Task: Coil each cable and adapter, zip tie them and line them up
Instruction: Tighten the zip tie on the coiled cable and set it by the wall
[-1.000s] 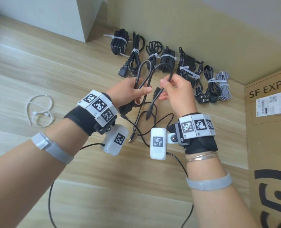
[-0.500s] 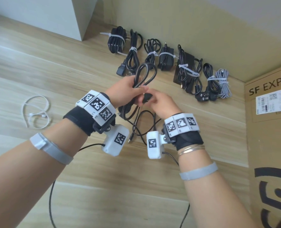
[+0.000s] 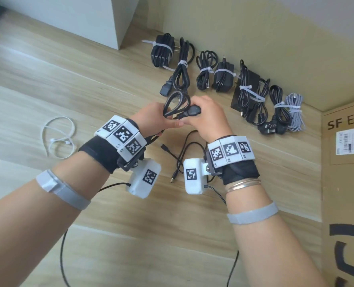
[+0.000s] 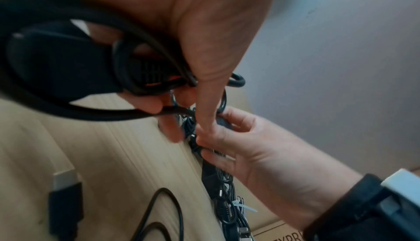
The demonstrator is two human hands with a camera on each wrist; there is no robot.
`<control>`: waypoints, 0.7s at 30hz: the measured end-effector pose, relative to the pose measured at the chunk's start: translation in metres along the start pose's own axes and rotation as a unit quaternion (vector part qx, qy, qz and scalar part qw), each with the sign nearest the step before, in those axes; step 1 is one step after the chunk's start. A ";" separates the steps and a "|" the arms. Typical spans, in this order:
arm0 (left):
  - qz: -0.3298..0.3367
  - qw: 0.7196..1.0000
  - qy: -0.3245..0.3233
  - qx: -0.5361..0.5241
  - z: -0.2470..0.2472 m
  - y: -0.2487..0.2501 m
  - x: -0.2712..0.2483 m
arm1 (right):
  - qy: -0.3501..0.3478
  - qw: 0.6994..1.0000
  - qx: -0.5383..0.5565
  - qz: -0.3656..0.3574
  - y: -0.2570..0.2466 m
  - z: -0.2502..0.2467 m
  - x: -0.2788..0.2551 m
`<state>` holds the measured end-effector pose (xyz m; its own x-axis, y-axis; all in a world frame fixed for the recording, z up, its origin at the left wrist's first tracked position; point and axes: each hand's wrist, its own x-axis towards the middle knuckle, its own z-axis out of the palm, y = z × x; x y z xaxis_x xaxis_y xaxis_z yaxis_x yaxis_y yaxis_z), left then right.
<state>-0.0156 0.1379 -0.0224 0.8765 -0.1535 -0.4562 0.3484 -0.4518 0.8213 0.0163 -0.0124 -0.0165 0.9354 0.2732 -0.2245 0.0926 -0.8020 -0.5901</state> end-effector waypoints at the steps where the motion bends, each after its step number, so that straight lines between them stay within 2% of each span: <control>1: 0.007 1.000 0.008 -0.007 -0.002 0.000 -0.001 | -0.005 0.999 0.032 -0.012 -0.006 -0.001 0.001; 3: 0.014 0.999 0.028 -0.010 -0.007 0.000 -0.005 | 0.000 0.995 0.096 -0.017 -0.017 0.000 0.002; 7: -0.017 0.997 0.066 -0.045 -0.022 -0.007 -0.011 | 0.010 0.979 0.200 0.027 -0.029 0.014 0.006; 12: -0.040 0.985 0.085 -0.143 -0.050 -0.022 -0.023 | -0.082 0.984 0.157 0.026 -0.045 0.039 0.008; 21: -0.060 0.980 0.137 -0.131 -0.087 -0.054 -0.053 | -0.195 0.976 0.083 -0.053 -0.095 0.102 0.016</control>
<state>-0.0524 0.2472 -0.0127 0.8675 0.1450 -0.4758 0.4968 -0.2051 0.8433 -0.0127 0.1221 -0.0431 0.7191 0.5580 -0.4141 0.0950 -0.6693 -0.7369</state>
